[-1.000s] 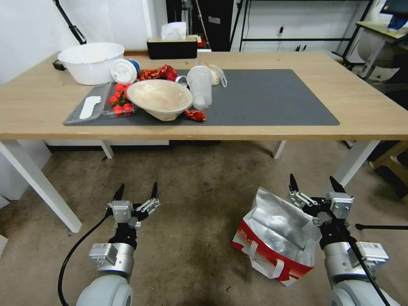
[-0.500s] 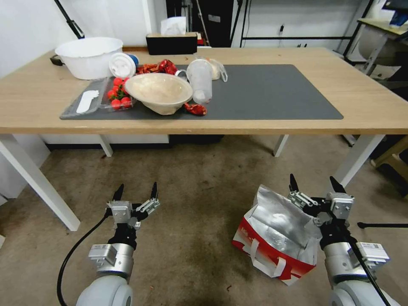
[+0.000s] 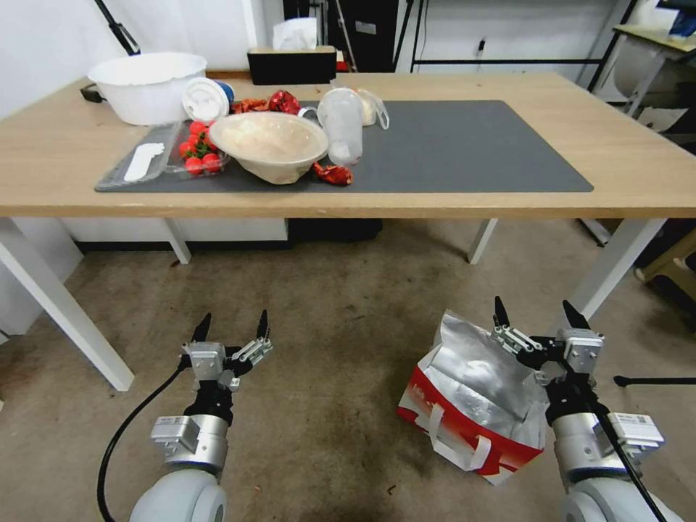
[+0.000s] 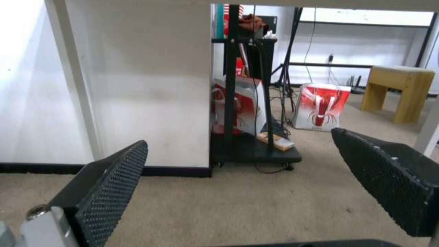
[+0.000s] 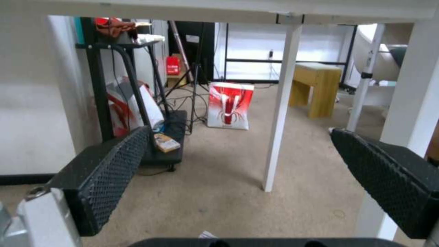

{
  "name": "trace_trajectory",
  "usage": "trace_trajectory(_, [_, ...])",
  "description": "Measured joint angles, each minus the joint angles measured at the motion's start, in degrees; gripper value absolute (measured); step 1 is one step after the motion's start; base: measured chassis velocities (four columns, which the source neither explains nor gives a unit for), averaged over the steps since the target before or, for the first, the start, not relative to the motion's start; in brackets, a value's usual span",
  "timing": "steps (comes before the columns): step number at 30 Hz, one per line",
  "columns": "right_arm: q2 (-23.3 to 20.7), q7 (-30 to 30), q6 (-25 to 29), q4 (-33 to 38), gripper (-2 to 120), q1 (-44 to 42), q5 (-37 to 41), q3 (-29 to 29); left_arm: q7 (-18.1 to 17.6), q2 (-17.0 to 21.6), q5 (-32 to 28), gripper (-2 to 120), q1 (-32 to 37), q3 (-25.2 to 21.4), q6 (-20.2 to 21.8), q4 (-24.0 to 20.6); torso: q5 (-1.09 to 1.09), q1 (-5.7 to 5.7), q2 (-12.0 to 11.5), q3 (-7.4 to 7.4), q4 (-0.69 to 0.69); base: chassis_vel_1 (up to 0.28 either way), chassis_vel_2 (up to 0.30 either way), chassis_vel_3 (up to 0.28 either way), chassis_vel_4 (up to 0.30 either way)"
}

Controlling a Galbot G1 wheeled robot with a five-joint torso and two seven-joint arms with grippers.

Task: Pick up the food delivery bag from the floor and place it on the table.

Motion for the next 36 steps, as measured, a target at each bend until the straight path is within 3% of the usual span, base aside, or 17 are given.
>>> trace_trajectory(19, [-0.13, -0.81, 2.01, -0.95, 100, 0.05, -0.75, 0.11, 0.0, 0.05, 0.0, 100, -0.28, 0.08, 0.05, 0.68, 0.0, -1.01, -4.38, -3.37, 0.0, 0.0, 0.0, 0.0, 0.0])
trace_trajectory(36, [-0.23, -0.82, 2.17, -1.03, 100, -0.02, -0.76, 0.15, 0.0, 0.03, 0.0, 100, -0.28, 0.15, 0.04, 0.73, 0.0, -1.28, -5.86, -4.58, 0.0, 0.0, 0.0, 0.0, 0.0])
